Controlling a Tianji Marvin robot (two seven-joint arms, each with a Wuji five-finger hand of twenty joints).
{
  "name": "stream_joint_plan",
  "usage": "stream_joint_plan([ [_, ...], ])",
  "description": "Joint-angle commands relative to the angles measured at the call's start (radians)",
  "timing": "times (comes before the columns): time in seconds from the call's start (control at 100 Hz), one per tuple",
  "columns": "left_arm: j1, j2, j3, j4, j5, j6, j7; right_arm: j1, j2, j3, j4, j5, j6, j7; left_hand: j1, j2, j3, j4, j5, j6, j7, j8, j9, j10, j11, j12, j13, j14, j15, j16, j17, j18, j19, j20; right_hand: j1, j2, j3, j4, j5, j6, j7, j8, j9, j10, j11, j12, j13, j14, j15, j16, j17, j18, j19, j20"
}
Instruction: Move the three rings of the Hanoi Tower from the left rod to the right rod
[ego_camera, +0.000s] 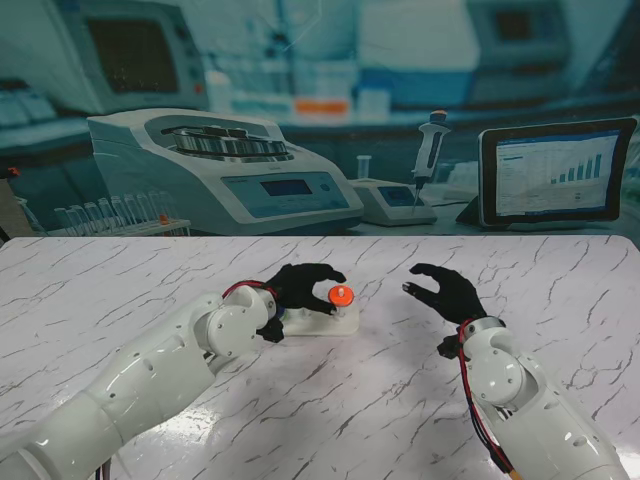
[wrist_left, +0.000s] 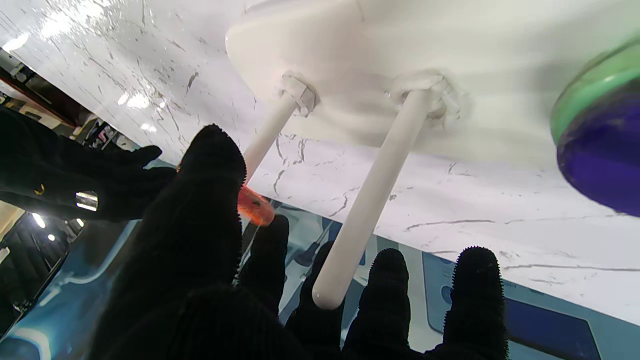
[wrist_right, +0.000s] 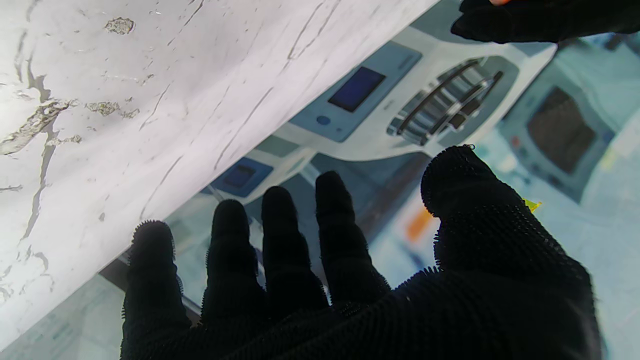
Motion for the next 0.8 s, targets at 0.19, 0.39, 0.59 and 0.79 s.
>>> stream_joint_plan([
  [0.19, -0.02, 0.024, 0.003, -0.017, -0.019, -0.054, -0.097, -0.003, -0.009, -0.006, 0.002, 0.004, -0.003, -0.004, -0.081, -0.058, 0.067, 0.024, -0.224, 0.172, -0.156, -0.132, -0.252, 0.099, -0.066, -0.037, -0.094, 0.026, -0.033, -0.023, -0.039, 0.032, -0.053, -0.033, 0.009, 0.017, -0.019, 0.034, -0.008, 0.008, 0.002, -0.009, -0.029, -0.003, 0.005, -0.005, 0.007, 0.006, 0.02, 0.004, 0.001, 0.021, 0.002, 0.016],
  [0.39, -0.022, 0.02, 0.002, -0.006, -0.008, -0.07, -0.074, -0.002, -0.009, -0.006, 0.004, 0.004, -0.005, -0.007, -0.039, -0.052, 0.097, 0.032, -0.264, 0.205, -0.158, -0.161, -0.29, 0.121, -0.065, -0.039, -0.095, 0.027, -0.026, -0.021, -0.032, 0.028, -0.055, -0.034, 0.006, 0.018, -0.019, 0.034, -0.007, 0.002, 0.003, -0.009, -0.027, -0.008, 0.007, -0.004, 0.012, 0.001, 0.02, 0.005, 0.004, 0.02, 0.003, 0.017],
  [0.59, 0.018, 0.016, -0.05, -0.035, 0.028, -0.065, 0.001, -0.002, -0.009, -0.006, 0.005, 0.004, -0.007, -0.006, -0.048, -0.025, 0.093, 0.027, -0.241, 0.185, -0.142, -0.17, -0.26, 0.101, -0.046, -0.033, -0.079, 0.025, -0.013, -0.016, -0.026, 0.026, -0.04, -0.028, 0.008, 0.017, -0.018, 0.034, -0.008, 0.001, 0.003, -0.009, -0.028, -0.01, 0.007, -0.005, 0.014, -0.002, 0.019, 0.005, 0.006, 0.018, 0.005, 0.017],
  [0.79, 0.111, 0.046, -0.174, -0.154, 0.103, -0.014, 0.007, -0.001, -0.01, -0.008, 0.006, 0.005, -0.008, -0.007, -0.029, 0.012, -0.002, 0.022, -0.189, 0.15, -0.111, -0.168, -0.219, 0.084, -0.043, -0.029, -0.076, 0.029, -0.016, -0.015, -0.032, 0.028, -0.04, -0.031, 0.013, 0.014, -0.017, 0.034, -0.008, 0.006, 0.003, -0.009, -0.029, -0.006, 0.006, -0.005, 0.012, 0.002, 0.018, 0.006, 0.004, 0.017, 0.004, 0.017],
])
